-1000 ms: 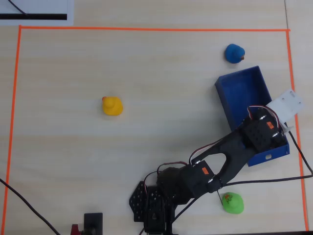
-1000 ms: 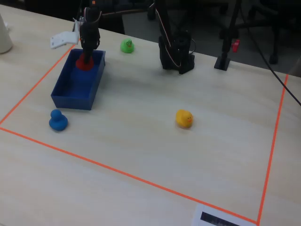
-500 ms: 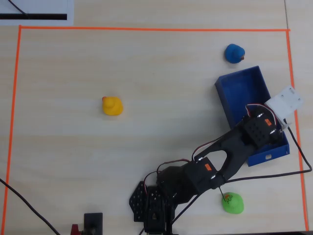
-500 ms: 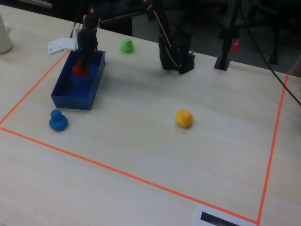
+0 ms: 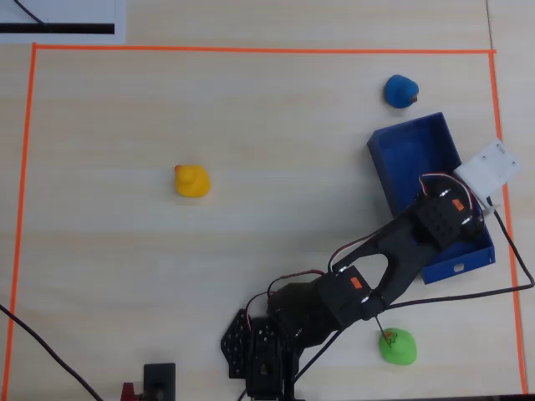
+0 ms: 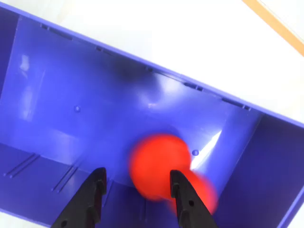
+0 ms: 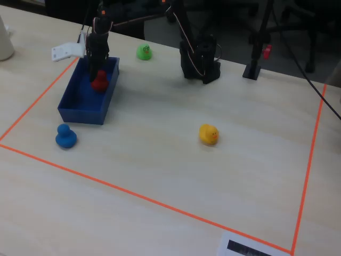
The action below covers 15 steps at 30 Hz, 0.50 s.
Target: Grasp red duck and put it into box.
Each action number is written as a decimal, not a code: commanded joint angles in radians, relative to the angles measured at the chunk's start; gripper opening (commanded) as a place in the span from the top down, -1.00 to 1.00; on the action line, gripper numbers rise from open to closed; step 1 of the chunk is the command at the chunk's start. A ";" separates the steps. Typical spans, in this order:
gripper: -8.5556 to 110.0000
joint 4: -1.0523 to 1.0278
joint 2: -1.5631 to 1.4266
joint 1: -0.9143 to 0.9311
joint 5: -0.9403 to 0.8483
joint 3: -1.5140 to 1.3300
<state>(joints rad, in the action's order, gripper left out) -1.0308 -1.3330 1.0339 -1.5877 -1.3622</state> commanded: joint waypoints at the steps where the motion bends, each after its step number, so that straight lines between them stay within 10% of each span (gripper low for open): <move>1: 0.54 0.008 -0.026 -0.011 0.009 0.072; 15: 0.85 -0.295 -0.393 -0.442 0.199 0.215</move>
<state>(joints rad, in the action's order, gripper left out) -1.3023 -1.5340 0.7639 -1.4205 -1.0983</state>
